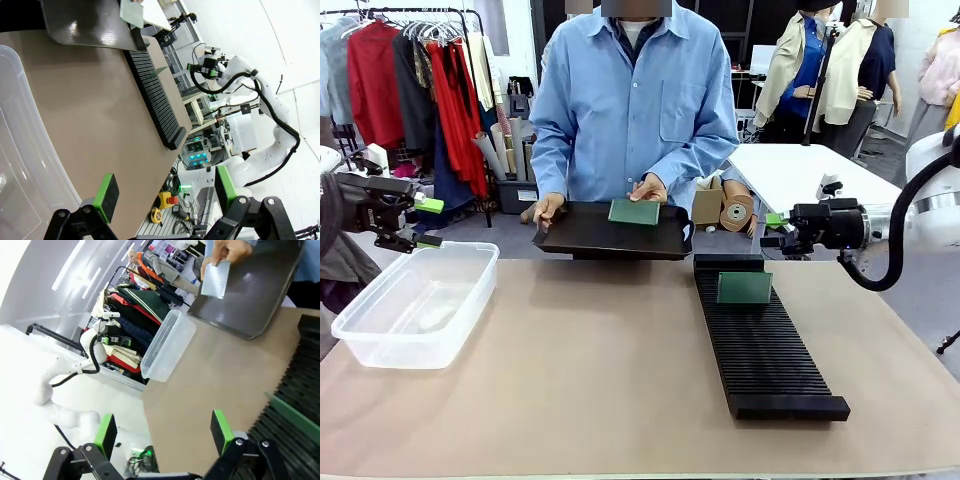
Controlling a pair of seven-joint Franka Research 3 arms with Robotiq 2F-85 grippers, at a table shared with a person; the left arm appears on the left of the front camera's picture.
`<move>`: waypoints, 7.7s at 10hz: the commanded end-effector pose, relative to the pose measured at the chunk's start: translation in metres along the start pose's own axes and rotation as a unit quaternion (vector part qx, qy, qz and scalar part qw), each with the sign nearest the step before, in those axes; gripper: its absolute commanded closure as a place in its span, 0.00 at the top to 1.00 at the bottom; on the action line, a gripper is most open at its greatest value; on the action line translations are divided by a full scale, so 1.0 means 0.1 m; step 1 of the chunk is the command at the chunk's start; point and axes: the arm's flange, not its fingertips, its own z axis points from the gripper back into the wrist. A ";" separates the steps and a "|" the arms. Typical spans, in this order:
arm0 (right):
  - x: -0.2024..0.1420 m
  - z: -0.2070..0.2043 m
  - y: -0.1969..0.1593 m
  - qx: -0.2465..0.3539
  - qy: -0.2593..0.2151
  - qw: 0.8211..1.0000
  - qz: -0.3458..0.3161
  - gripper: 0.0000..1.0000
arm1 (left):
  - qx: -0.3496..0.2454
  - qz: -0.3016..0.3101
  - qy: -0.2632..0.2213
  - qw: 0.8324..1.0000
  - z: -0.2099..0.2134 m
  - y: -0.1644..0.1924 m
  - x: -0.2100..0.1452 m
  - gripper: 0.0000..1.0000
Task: Sort PCBs into racks and boxes based on the side picked up.
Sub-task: Pick up the Blank PCB handed by the Human.
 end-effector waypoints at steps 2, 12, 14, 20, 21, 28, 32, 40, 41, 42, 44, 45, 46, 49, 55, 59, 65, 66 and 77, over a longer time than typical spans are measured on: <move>-0.15 -0.02 0.34 0.008 0.000 0.996 -0.084 1.00 | 0.001 0.006 -0.003 1.000 0.00 -0.02 0.01 1.00; -0.22 -0.01 0.41 0.012 0.003 0.993 -0.121 1.00 | 0.001 0.006 -0.003 1.000 0.00 -0.02 0.01 1.00; -0.22 -0.01 0.41 0.012 0.003 0.993 -0.121 1.00 | 0.001 0.006 -0.003 1.000 0.00 -0.02 0.01 1.00; -0.22 -0.01 0.41 0.012 0.003 0.993 -0.121 1.00 | 0.001 0.006 -0.003 1.000 0.00 -0.02 0.01 1.00; -0.22 -0.01 0.41 0.012 0.003 0.993 -0.121 1.00 | 0.001 0.006 -0.003 1.000 0.00 -0.02 0.01 1.00; -0.25 -0.06 0.40 0.014 -0.004 0.991 -0.135 1.00 | 0.001 0.006 -0.003 1.000 0.00 -0.02 0.01 1.00; -0.20 -0.36 0.33 0.008 -0.010 0.994 -0.111 1.00 | 0.001 0.006 -0.003 1.000 0.00 -0.02 0.01 1.00; -0.05 -1.18 0.17 0.032 0.016 0.997 -0.072 1.00 | 0.001 0.006 -0.003 1.000 0.00 -0.02 0.01 1.00; -0.04 -1.26 0.16 0.039 0.013 0.997 -0.068 1.00 | 0.001 0.006 -0.003 1.000 0.00 -0.02 0.01 1.00; -0.02 -1.34 0.17 0.044 0.013 0.997 -0.063 1.00 | 0.001 0.006 -0.003 1.000 0.00 -0.02 0.01 1.00; 0.02 -1.47 0.18 0.052 0.015 0.997 -0.057 1.00 | 0.001 0.006 -0.003 1.000 0.00 -0.02 0.01 1.00; 0.04 -1.55 0.18 0.054 0.020 0.997 -0.055 1.00 | 0.001 0.006 -0.003 1.000 0.00 -0.02 0.01 1.00; 0.06 -1.62 0.19 0.055 0.026 0.997 -0.054 1.00 | 0.001 0.006 -0.003 1.000 0.00 -0.02 0.01 1.00; 0.11 -1.82 0.20 0.059 0.028 0.997 -0.035 1.00 | 0.001 0.006 -0.003 1.000 0.00 -0.02 0.01 1.00; 0.29 -2.13 0.22 0.073 0.014 0.997 -0.021 1.00 | 0.001 0.006 -0.003 1.000 0.00 -0.02 0.01 1.00; 0.35 -2.23 0.17 0.064 0.019 0.997 -0.033 1.00 | 0.001 0.006 -0.003 1.000 0.00 -0.02 0.01 1.00; 0.39 -2.24 0.18 0.060 0.009 0.998 -0.031 0.28 | 0.001 0.006 -0.003 1.000 0.00 -0.02 0.01 1.00; 0.41 -2.24 0.18 0.060 0.006 0.998 -0.032 0.12 | 0.001 0.006 -0.003 1.000 0.00 -0.02 0.01 1.00; 0.38 -2.15 0.13 0.058 0.021 0.997 -0.036 0.00 | 0.001 0.006 -0.003 1.000 0.00 -0.02 0.01 1.00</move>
